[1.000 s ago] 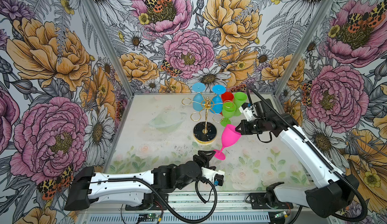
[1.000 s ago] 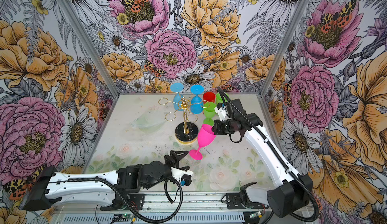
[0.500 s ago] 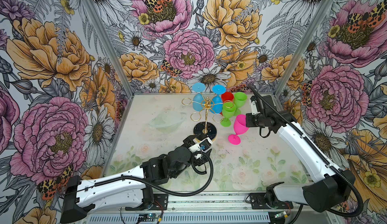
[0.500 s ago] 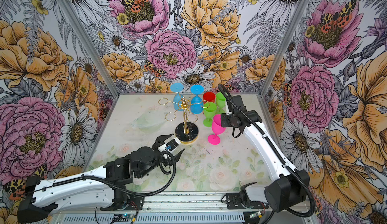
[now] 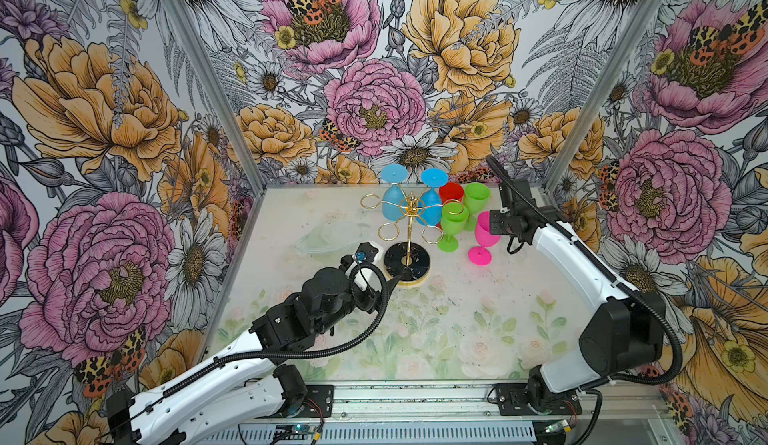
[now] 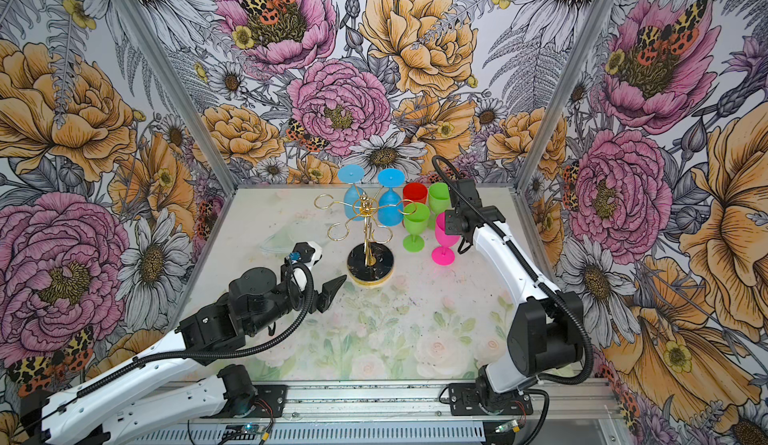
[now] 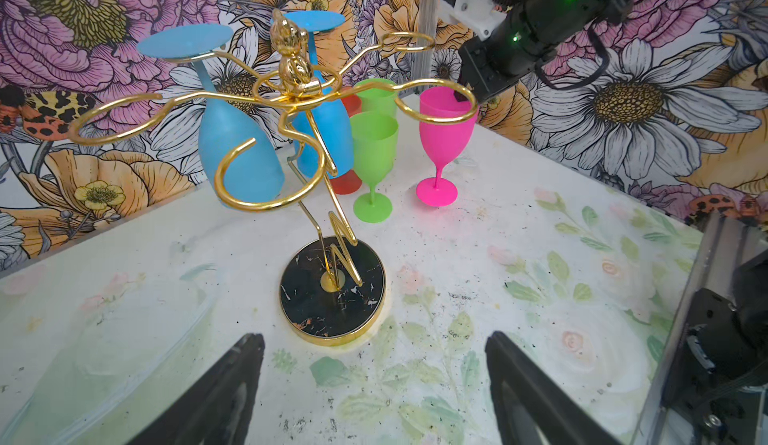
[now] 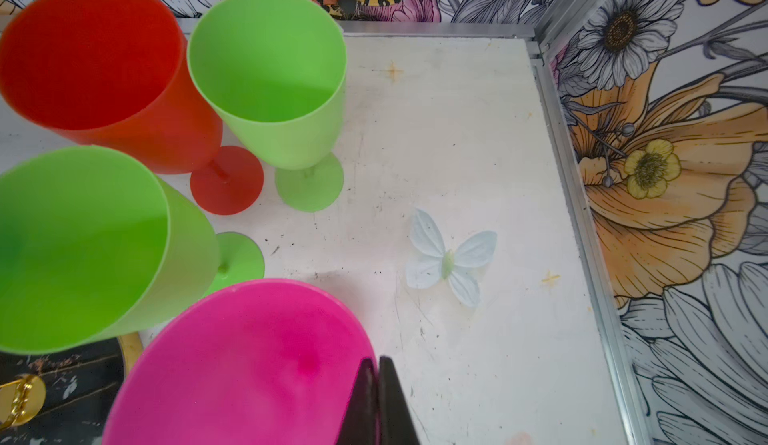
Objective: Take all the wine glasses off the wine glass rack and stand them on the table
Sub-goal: 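Carry the pink glass beside the green glasses while the left arm draws back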
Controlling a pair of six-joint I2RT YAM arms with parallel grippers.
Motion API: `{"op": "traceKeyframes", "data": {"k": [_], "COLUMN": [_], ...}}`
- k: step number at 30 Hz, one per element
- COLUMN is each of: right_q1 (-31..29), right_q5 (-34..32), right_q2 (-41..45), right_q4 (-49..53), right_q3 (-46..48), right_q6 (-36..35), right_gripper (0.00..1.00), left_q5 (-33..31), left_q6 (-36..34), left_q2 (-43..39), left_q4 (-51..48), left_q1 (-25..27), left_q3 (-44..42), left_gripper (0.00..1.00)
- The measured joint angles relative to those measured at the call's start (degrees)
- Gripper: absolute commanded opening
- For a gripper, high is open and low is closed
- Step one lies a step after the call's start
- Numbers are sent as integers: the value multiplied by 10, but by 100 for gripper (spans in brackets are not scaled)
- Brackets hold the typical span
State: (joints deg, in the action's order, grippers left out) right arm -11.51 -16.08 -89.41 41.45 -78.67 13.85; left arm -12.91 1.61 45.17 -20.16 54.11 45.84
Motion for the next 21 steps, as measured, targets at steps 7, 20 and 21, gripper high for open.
{"op": "traceKeyframes", "data": {"k": [7, 20, 21], "right_q1": [6, 7, 7], "right_q5": [-15, -17, -17], "right_q2": [-56, -103, -103], "right_q4": [-35, -82, -85], "right_q3": [-30, -40, -40], "right_q6": [-3, -4, -4], "right_gripper": [0, 0, 0], "left_q5": [20, 34, 34], "left_q6": [41, 60, 60], "left_q2": [-1, -25, -28], "left_q4": [-24, -60, -62], "left_q1": [-19, -55, -57], "left_q3": [23, 23, 23], "left_gripper": [86, 86, 86]}}
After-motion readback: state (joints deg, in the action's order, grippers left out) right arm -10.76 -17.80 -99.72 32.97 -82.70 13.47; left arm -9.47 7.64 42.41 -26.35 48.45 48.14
